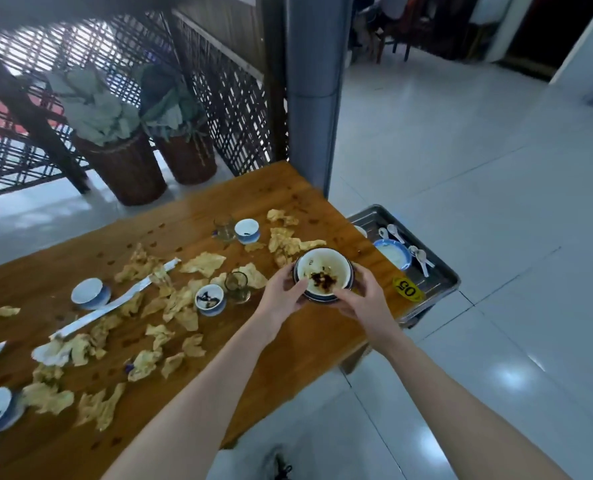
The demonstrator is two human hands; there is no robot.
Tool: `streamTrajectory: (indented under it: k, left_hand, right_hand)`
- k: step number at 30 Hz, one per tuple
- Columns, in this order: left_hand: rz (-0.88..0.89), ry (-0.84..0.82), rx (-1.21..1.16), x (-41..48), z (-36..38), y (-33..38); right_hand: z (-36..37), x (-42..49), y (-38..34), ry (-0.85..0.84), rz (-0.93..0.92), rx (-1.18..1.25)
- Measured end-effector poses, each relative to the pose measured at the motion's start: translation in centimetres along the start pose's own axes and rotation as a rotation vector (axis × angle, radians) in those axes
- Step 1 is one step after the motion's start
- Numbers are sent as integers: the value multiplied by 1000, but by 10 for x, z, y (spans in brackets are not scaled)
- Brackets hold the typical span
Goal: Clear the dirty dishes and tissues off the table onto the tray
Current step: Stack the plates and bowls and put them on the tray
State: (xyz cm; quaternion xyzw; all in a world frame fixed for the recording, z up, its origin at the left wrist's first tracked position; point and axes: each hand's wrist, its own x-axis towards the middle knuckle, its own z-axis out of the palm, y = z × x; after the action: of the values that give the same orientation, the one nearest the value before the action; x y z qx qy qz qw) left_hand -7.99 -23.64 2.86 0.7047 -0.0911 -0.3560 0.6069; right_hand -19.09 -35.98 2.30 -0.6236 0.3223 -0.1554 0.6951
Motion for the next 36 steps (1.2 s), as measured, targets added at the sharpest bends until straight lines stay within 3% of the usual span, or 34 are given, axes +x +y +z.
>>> streamTrajectory:
  k: [8, 20, 36]
  left_hand:
    - [-33, -51, -11, 66, 93, 8]
    - [-117, -105, -26, 233, 204, 29]
    - [-265, -8, 66, 402, 263, 15]
  right_hand:
    - [-86, 56, 10, 81, 44, 41]
    - [-194, 219, 0, 154, 132, 42]
    - [-256, 427, 25, -71, 341, -60]
